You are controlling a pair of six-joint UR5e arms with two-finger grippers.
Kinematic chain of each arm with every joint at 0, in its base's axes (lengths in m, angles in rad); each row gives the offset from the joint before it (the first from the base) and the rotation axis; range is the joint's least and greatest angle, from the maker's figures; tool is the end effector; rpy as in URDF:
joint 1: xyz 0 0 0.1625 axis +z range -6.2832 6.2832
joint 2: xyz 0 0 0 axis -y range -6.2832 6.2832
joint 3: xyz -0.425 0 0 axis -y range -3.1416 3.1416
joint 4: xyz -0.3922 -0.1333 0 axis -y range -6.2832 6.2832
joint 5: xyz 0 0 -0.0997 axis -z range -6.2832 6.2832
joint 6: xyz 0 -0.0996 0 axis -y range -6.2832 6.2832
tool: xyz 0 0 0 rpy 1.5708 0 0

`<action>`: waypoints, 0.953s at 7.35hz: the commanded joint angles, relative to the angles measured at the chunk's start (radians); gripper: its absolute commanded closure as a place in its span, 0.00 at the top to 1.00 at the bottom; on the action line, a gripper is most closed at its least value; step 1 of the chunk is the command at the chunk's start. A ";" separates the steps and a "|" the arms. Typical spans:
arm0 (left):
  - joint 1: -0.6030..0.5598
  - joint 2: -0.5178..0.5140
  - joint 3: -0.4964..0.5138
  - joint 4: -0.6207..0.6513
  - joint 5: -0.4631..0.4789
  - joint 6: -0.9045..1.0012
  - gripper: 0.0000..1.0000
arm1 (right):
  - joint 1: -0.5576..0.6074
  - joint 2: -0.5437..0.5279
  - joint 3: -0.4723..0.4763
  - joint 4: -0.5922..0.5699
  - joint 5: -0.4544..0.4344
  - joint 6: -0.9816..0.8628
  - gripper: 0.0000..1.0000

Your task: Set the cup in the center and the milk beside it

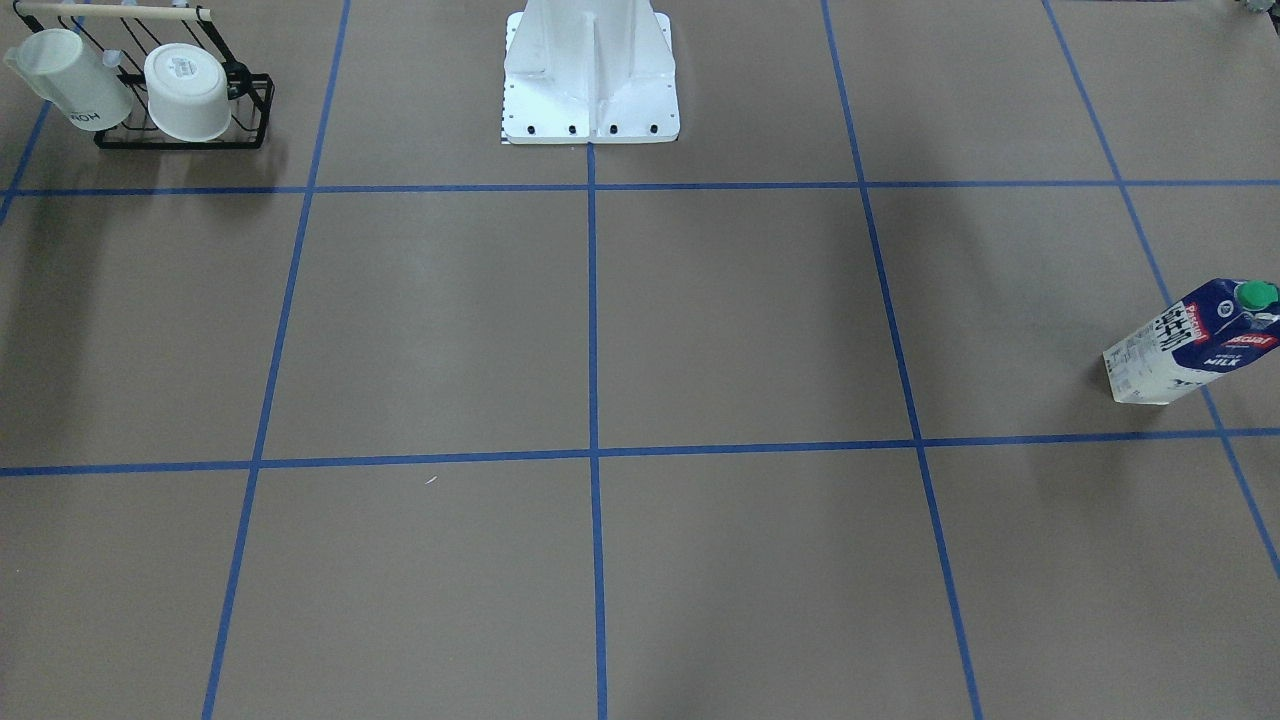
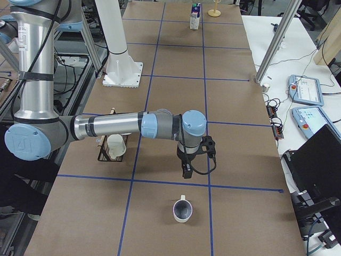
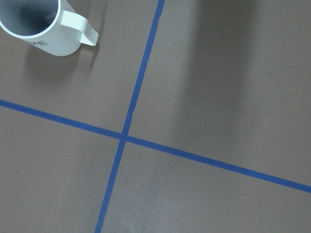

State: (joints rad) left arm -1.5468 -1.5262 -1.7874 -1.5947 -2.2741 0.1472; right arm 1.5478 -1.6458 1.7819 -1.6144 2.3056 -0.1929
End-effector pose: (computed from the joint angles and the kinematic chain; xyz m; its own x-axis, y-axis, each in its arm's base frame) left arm -0.0573 -0.4816 0.5751 0.7478 0.2864 -0.5990 -0.1347 0.9488 0.2856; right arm 0.0559 -0.4642 0.5975 0.7222 -0.2683 0.6375 0.1644 0.9619 0.2186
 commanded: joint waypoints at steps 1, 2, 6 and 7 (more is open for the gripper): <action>0.002 -0.065 0.008 -0.092 0.028 -0.001 0.98 | 0.002 -0.014 -0.013 0.100 -0.003 0.018 1.00; 0.002 -0.083 0.008 -0.114 0.022 -0.006 0.98 | 0.002 -0.022 -0.051 0.103 0.000 0.006 1.00; 0.002 -0.078 0.000 -0.122 0.016 0.002 0.98 | 0.018 -0.020 -0.399 0.472 -0.012 -0.005 1.00; 0.002 -0.078 0.000 -0.123 0.016 0.000 0.98 | 0.043 0.015 -0.488 0.532 -0.021 -0.011 1.00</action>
State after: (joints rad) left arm -1.5447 -1.6050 -1.7869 -1.7165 -2.2579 0.1478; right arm 1.5680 -1.6624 1.4085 -1.1697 2.2932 -0.1975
